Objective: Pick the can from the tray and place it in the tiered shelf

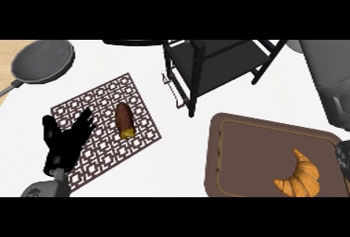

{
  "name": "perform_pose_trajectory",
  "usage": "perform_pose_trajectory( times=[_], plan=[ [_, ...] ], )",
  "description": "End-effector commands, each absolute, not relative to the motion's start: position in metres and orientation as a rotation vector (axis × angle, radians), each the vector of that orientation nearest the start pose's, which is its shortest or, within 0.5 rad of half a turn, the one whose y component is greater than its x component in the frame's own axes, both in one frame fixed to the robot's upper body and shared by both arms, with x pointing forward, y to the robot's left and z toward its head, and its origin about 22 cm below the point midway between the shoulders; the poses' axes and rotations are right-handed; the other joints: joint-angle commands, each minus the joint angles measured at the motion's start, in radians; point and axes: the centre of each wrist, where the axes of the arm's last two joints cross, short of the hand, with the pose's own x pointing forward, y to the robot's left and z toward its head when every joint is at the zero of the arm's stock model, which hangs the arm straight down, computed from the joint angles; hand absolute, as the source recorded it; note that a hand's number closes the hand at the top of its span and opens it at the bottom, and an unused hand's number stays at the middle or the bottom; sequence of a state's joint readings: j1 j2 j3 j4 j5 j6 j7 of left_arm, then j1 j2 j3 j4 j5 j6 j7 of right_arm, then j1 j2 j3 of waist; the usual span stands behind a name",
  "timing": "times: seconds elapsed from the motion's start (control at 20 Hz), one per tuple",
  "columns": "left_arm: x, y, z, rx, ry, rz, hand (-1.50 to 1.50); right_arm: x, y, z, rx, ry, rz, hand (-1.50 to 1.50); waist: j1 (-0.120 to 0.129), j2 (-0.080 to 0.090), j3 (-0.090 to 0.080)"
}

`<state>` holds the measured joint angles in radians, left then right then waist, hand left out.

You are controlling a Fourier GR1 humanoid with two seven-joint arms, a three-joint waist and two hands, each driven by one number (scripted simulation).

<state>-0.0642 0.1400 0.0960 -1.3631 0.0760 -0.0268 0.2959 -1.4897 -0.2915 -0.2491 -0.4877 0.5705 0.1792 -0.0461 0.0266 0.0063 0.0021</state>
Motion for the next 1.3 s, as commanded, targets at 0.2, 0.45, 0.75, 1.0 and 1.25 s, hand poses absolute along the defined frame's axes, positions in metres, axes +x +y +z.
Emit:
perform_pose_trajectory(
  times=[0.2,0.45,0.75,1.0,1.25],
  plan=[
    [0.260,0.295,-0.018,0.064,-1.124,0.027,0.00,0.474,-0.174,0.332,-0.161,-1.861,0.524,-1.50,-0.001,0.001,-0.002],
    [0.262,0.283,-0.019,0.081,-1.120,0.007,0.00,0.476,-0.201,0.333,-0.032,-1.835,0.340,-1.50,0.002,0.004,-0.002],
    [0.263,0.292,-0.013,0.076,-1.136,0.011,0.00,0.471,-0.226,0.354,-0.193,-1.861,0.121,-1.50,0.013,0.008,-0.003],
    [0.255,0.292,-0.015,0.065,-1.142,-0.006,0.00,0.462,-0.294,0.352,-0.293,-1.836,-0.059,-1.50,0.013,0.010,-0.002],
    [0.257,0.292,-0.021,0.079,-1.141,0.023,0.00,0.445,-0.350,0.362,-0.266,-1.789,-0.190,-1.50,0.021,0.016,-0.002]
  ],
)
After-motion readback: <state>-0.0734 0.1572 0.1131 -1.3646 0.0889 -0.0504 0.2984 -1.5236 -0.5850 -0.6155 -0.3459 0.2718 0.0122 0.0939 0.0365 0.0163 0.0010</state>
